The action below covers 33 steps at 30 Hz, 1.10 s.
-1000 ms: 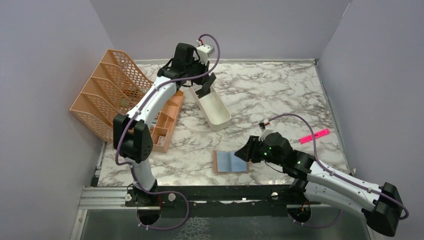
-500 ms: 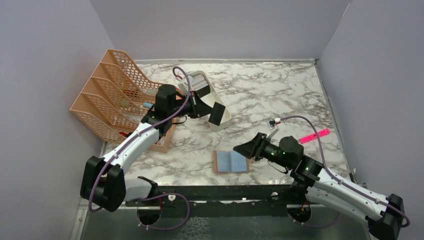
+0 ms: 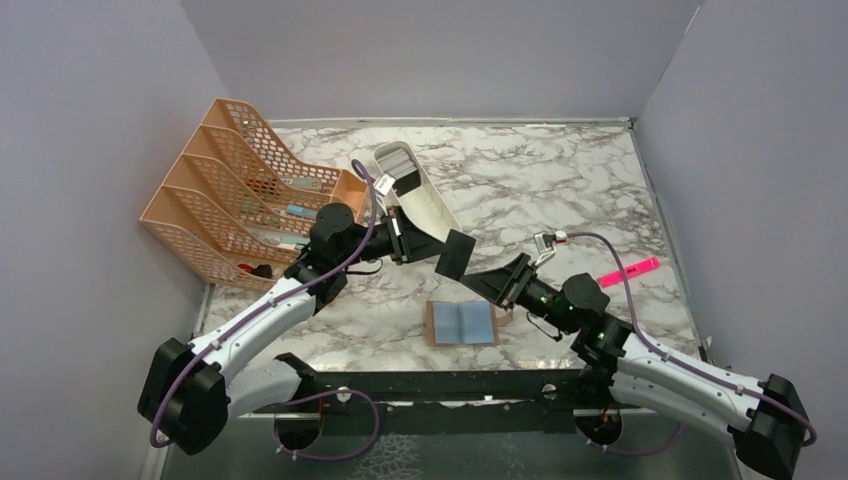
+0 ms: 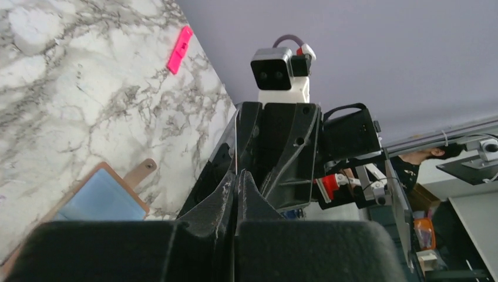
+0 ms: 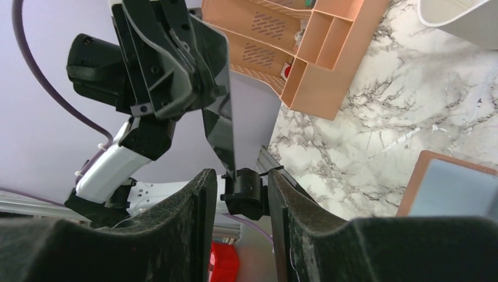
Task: Put the credit cards into the card holder
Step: Insert the credit card into the card holder.
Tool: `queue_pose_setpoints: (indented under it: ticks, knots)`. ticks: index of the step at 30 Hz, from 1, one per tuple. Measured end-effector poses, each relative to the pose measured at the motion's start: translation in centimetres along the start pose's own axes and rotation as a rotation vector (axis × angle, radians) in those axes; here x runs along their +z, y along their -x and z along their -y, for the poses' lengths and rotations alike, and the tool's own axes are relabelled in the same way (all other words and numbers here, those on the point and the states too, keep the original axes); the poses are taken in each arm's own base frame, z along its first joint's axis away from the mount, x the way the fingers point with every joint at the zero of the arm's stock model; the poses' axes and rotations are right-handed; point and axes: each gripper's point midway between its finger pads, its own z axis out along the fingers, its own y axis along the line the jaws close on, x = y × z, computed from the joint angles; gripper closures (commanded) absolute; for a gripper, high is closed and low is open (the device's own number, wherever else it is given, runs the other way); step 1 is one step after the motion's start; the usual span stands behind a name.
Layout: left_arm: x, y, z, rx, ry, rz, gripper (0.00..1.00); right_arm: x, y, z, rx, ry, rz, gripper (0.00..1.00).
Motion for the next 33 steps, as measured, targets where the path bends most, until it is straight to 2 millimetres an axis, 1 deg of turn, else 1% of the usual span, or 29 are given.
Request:
queue_pose_setpoints:
  ticks: [5, 7, 9, 10, 12, 13, 14, 17, 18, 20, 23, 27, 28, 31, 33]
  knots:
    - [0.6, -1.7, 0.1, -0.030, -0.016, -0.045, 1.00, 0.4, 0.2, -0.7, 0.033, 0.027, 0.010, 0.75]
    - [0.7, -2.0, 0.1, -0.036, -0.018, -0.051, 1.00, 0.3, 0.4, -1.2, 0.041, 0.047, 0.019, 0.78]
    - [0.7, -2.1, 0.2, -0.042, -0.021, -0.051, 1.00, 0.1, 0.6, -1.2, 0.047, 0.053, 0.030, 0.82]
    - [0.7, -2.1, 0.2, -0.044, -0.024, -0.050, 1.00, 0.1, 0.7, -1.2, 0.050, 0.054, 0.036, 0.85]
    - [0.7, -2.1, 0.2, -0.047, -0.025, -0.048, 1.00, -0.1, 0.9, -1.1, 0.053, 0.055, 0.049, 0.96]
    - [0.7, -2.2, 0.1, -0.050, -0.026, -0.049, 1.00, -0.2, 1.0, -1.1, 0.052, 0.056, 0.055, 0.99]
    - [0.6, -2.2, 0.1, -0.053, -0.026, -0.049, 0.96, -0.2, 1.1, -1.1, 0.050, 0.057, 0.062, 0.99]
    - [0.6, -2.3, 0.0, -0.056, -0.027, -0.048, 0.71, -0.4, 1.2, -1.2, 0.033, 0.064, 0.068, 0.99]
    - [0.6, -2.3, 0.0, -0.055, -0.026, -0.048, 0.65, -0.4, 1.2, -1.3, 0.025, 0.065, 0.069, 0.99]
    - [0.5, -2.6, -0.5, -0.058, -0.018, -0.051, 0.57, -0.4, 1.1, -1.1, 0.008, 0.060, 0.067, 0.99]
    - [0.2, -3.3, -1.5, -0.062, 0.005, -0.057, 0.52, -0.6, 0.9, -0.5, -0.017, 0.039, 0.056, 0.99]
    - [0.0, -4.1, -3.9, -0.057, 0.088, -0.060, 0.51, -1.1, 0.1, 0.7, -0.047, -0.001, 0.021, 0.99]
    - [0.0, -4.2, -4.3, -0.050, 0.107, -0.059, 0.51, -1.2, -0.2, 1.2, -0.055, -0.017, 0.007, 0.99]
    - [-0.4, -4.5, -6.9, -0.016, 0.223, -0.059, 0.51, -1.5, -1.3, 3.3, -0.077, -0.076, -0.039, 0.99]
    - [-0.9, -4.8, -8.6, 0.006, 0.295, -0.060, 0.51, -1.8, -2.2, 5.0, -0.093, -0.129, -0.077, 0.99]
